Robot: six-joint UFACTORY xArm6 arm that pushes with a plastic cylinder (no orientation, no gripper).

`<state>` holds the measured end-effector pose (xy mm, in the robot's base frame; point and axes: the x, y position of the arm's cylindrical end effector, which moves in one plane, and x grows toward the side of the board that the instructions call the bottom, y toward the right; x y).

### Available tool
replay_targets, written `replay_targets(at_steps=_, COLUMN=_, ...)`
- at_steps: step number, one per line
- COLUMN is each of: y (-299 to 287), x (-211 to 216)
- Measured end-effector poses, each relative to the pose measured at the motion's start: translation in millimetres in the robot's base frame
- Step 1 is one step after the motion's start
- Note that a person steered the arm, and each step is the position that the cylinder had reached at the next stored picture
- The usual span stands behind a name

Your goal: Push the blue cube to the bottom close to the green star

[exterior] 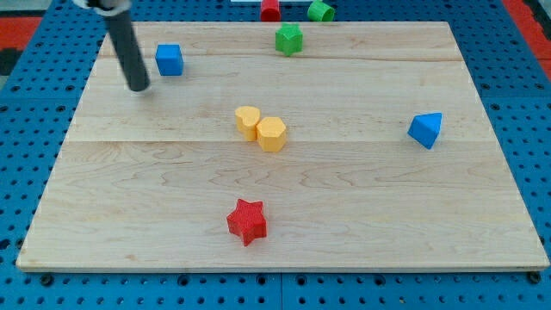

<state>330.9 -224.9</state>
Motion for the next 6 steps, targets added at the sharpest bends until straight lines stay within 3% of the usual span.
replay_targets(at_steps=1, y=22, x=-38)
replay_targets(at_steps=3, y=106, x=-57)
replay_targets(at_steps=4, y=105, x=-82)
replay_targets(at_steps=6, y=131, x=-89)
